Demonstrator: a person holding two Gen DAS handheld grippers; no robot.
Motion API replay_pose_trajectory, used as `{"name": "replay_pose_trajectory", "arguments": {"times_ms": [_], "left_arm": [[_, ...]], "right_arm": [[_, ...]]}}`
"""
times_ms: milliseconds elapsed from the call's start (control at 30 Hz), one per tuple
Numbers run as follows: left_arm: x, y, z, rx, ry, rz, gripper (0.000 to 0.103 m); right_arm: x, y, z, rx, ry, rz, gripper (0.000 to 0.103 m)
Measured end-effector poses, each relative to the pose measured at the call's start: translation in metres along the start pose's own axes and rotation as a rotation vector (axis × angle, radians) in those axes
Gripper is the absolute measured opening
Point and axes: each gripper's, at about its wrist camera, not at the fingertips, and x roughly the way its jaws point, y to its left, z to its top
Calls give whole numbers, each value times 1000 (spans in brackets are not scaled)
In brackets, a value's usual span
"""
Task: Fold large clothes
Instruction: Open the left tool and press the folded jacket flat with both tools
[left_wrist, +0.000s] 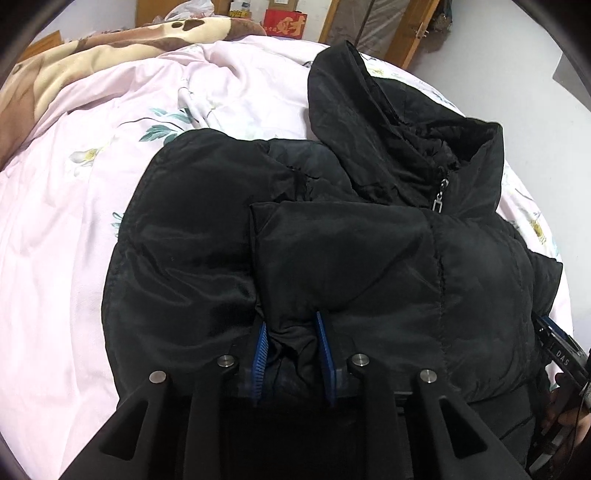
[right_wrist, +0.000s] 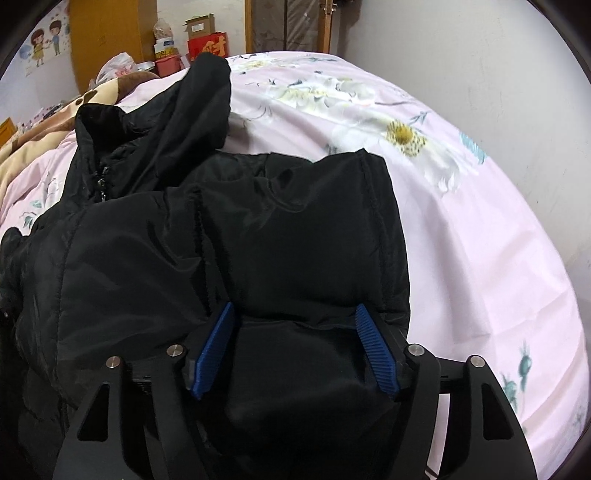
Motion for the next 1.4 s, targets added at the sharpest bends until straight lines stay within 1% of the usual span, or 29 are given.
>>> {"name": "replay_pose_trajectory", "arguments": {"times_ms": [133, 233, 300, 367, 400, 433, 467, 500, 567, 600, 667, 700, 733, 767, 800, 867, 967, 1133, 1267, 1400], "left_arm": [[-1, 4, 2, -21, 12, -12, 28], [-15, 1, 6, -6, -2, 15, 34], [-29, 1, 10, 0, -39, 32, 49], [-46, 3, 15, -16, -82, 25, 54], [-57, 2, 19, -21, -117, 18, 57], [-62, 1, 21, -24, -133, 15, 59], [-67, -2, 24, -23, -143, 7, 65], [-68, -6, 26, -17, -145, -10, 67], [-60, -16, 28, 12, -119, -46, 67], [-51, -22, 28, 34, -93, -46, 67], [-37, -31, 27, 75, -75, 1, 67], [-27, -32, 26, 84, -53, 14, 67], [-21, -31, 25, 78, -42, 10, 67], [-15, -29, 24, 63, -29, 3, 68], [-10, -26, 22, 50, -24, 0, 69], [-5, -22, 20, 52, -28, -1, 70], [4, -19, 16, 51, -12, -15, 70], [14, -29, 8, 117, -32, 52, 71], [20, -30, 4, 124, -35, 64, 72], [16, -30, 8, 123, -24, 60, 72]], "right_arm": [[-1, -2, 0, 1, 9, 0, 70], [-10, -1, 5, 5, 11, -18, 71], [-28, 1, 9, 1, -46, -30, 71], [-48, 5, 13, 0, -111, -13, 71], [-58, 8, 15, 0, -141, -3, 71], [-67, 11, 17, 1, -172, 14, 71], [-74, 17, 20, 0, -193, 42, 71], [-77, 25, 22, -10, -196, 81, 71], [-72, 42, 24, -53, -174, 142, 71], [-67, 50, 23, -78, -162, 160, 71], [-48, 67, 18, -121, -111, 159, 71], [-39, 72, 14, -131, -82, 160, 71], [-30, 74, 10, -135, -57, 167, 71], [-21, 76, 5, -139, -40, 157, 71], [-17, 77, 3, -143, -43, 150, 71], [-14, 76, -3, -142, -53, 154, 71], [-5, 74, -2, -140, -35, 161, 73], [5, 83, -3, -166, -20, 124, 74], [12, 85, -7, -175, -8, 109, 75], [10, 82, -5, -169, 8, 120, 75]]}}
